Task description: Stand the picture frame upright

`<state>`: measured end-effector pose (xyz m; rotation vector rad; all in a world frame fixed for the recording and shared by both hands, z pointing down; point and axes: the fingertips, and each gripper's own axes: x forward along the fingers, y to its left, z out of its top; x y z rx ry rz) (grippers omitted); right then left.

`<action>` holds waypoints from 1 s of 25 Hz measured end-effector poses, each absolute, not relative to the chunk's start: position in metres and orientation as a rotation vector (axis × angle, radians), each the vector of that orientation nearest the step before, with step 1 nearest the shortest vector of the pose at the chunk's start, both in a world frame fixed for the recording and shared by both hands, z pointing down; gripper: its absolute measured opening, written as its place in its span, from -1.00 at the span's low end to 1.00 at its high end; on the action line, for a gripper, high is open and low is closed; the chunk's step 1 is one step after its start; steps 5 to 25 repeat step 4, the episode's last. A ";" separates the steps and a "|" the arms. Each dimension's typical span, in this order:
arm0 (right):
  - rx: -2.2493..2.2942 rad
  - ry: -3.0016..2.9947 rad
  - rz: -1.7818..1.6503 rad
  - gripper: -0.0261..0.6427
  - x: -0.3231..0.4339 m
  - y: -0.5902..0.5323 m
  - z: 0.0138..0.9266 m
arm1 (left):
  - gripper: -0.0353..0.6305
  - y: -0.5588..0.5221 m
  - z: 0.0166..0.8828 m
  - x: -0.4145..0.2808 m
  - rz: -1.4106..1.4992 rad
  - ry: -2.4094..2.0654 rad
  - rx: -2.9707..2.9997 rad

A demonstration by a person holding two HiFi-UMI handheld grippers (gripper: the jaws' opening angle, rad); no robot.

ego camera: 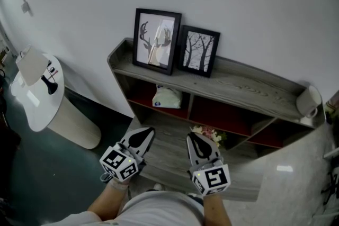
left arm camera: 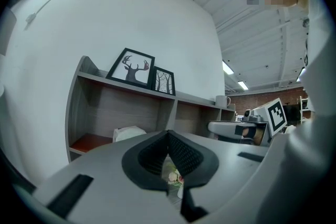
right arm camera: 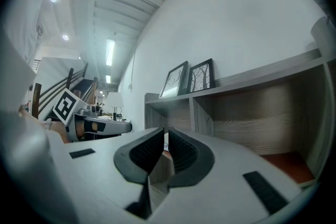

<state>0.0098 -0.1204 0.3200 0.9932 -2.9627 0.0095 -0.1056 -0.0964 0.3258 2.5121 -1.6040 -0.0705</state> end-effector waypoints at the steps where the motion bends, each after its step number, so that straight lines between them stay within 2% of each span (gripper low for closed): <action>1: 0.996 -2.967 0.014 -0.82 0.010 -0.121 0.320 | -0.85 -0.096 0.327 -0.106 -0.073 -1.605 2.508; 25: 1.003 -2.977 0.038 -0.82 0.012 -0.121 0.318 | -0.85 -0.096 0.330 -0.108 -0.089 -1.604 2.494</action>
